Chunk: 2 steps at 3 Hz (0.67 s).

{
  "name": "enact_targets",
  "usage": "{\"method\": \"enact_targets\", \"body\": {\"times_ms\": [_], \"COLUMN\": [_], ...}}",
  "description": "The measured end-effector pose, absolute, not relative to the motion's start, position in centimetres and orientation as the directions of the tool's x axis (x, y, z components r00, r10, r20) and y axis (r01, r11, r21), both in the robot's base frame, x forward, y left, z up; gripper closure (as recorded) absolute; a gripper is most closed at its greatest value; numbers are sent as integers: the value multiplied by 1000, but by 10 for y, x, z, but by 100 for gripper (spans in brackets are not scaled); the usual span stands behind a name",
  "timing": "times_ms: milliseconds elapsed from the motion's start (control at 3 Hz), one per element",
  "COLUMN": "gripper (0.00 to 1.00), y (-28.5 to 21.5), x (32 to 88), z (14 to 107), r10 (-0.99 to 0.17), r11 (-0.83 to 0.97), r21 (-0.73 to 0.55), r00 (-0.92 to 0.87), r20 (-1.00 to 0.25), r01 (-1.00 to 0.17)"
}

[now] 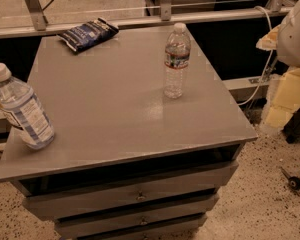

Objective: Move water bottle near blue chip bag

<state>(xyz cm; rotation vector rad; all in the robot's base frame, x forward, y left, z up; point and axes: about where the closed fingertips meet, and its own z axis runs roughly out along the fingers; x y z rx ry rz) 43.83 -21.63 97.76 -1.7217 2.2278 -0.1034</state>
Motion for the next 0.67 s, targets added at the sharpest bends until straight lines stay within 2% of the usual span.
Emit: {"method": "enact_targets", "body": {"times_ms": [333, 667], "gripper": [0, 0], "y": [-216, -220], "x": [438, 452], "z": [978, 977], "r10": [-953, -934], "r11": [270, 313], "r21": [-251, -281], "r00": [-220, -240], "r20": [-208, -265], "r01": [-929, -907]}}
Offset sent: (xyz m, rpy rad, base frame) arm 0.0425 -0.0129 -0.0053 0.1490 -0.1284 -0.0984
